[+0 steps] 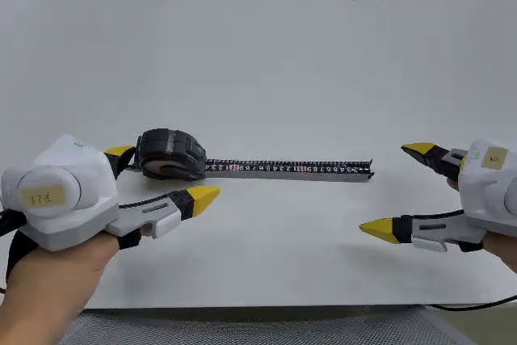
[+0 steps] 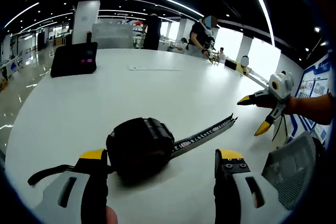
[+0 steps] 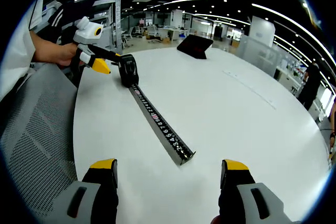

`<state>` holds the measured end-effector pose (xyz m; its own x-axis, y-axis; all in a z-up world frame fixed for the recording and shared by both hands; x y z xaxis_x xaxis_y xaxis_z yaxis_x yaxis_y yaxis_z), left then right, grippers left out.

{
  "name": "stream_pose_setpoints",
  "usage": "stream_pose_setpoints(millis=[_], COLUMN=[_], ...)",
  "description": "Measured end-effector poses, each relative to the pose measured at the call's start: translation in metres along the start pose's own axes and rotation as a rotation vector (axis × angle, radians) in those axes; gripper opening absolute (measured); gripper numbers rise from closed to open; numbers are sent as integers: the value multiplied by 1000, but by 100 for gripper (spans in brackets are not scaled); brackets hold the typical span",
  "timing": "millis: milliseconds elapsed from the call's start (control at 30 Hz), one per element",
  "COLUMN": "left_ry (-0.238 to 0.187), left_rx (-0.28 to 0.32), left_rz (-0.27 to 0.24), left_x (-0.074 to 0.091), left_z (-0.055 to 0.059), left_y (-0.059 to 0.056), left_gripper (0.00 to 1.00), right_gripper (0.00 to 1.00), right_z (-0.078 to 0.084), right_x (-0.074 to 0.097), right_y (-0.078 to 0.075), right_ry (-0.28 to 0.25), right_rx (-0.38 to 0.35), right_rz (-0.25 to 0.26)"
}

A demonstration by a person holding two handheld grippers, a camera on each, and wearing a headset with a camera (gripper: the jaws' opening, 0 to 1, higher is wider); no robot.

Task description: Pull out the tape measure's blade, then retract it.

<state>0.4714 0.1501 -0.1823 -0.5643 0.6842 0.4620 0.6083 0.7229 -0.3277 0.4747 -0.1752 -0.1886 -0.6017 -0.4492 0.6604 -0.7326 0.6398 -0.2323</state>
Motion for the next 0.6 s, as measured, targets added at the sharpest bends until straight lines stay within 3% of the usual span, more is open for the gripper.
stream_pose_setpoints(millis=[200, 600], left_ry=[-28, -51], left_rx=[57, 101], left_rz=[-33, -115], left_x=[-4, -14], left_z=[-1, -4], left_y=[2, 6], left_gripper=[80, 79], right_gripper=[74, 58], right_z=[-3, -6], right_x=[-6, -17], right_y=[-9, -21], right_ry=[14, 41], right_rx=[31, 78], right_rz=[-35, -106])
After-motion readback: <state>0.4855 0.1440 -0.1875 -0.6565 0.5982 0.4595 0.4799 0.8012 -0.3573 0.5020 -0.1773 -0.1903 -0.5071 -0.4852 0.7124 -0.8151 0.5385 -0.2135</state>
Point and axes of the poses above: the centre of the closed fingertips' face, and the gripper's own axes: x roughly backward along the fingers, y roughly to its left, z roughly out of its underside, the point moved 6 cm from there along x, roughly backward along the fingers, and after that the axes turned 15 degrees about z, right-handed, at the moved point
